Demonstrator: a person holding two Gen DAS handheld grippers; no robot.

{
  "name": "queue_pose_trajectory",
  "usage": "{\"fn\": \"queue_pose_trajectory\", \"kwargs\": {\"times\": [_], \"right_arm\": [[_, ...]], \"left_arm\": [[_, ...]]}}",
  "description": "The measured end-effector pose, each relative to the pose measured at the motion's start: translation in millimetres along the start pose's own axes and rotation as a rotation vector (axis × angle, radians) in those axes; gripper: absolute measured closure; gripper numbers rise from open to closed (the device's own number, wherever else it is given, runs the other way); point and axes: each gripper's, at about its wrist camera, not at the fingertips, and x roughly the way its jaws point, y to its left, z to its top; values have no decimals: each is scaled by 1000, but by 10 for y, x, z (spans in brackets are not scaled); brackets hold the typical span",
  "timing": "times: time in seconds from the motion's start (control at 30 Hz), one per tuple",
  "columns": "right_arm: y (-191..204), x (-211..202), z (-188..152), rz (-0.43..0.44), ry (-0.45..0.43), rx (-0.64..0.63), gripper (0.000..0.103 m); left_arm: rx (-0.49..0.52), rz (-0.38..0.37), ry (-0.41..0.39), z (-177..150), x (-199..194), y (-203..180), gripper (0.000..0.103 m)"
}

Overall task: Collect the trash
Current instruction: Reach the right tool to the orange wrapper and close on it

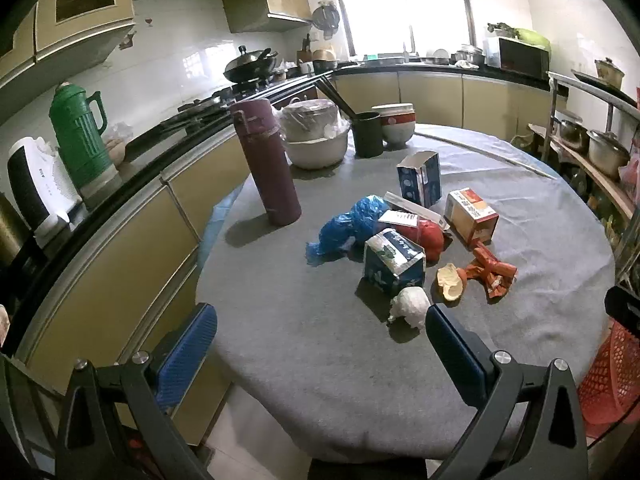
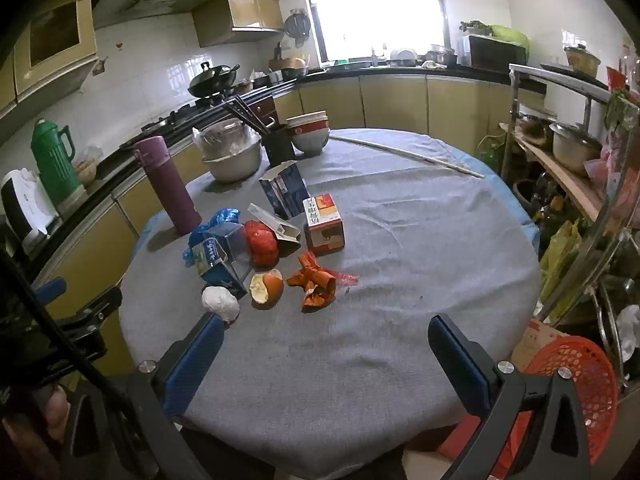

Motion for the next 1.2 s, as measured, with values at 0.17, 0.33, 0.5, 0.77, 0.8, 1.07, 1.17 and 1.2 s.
{"fn": "queue_pose_trajectory", "kwargs": {"times": [0.17,0.33,0.5,0.77,0.8,1.07,1.17,1.2], "right_arm": [[-23,28,-7,8,4,-4,0],[-60,40,-17,12,4,0,0],[-70,62,-14,17,10,1,0],[-139,268,40,79,49,-2,0],[-162,328,49,94,60,1,0],[-354,923,129,198,142,58,11],[-363,1182,178,209,174,56,23],[-363,1281,200,212,182,58,25]], "left_arm": [[18,2,3,7,5,-33,0],[28,-5,4,6,10,-67,0],[31,-14,12,-2,20,-78,0],[16,-85,70,-39,217,-15,0],[11,-99,82,-49,263,-4,0],[-55,-239,234,-131,722,64,0],[-109,-300,277,-115,887,67,0],[-128,-319,291,-104,941,61,0]]}}
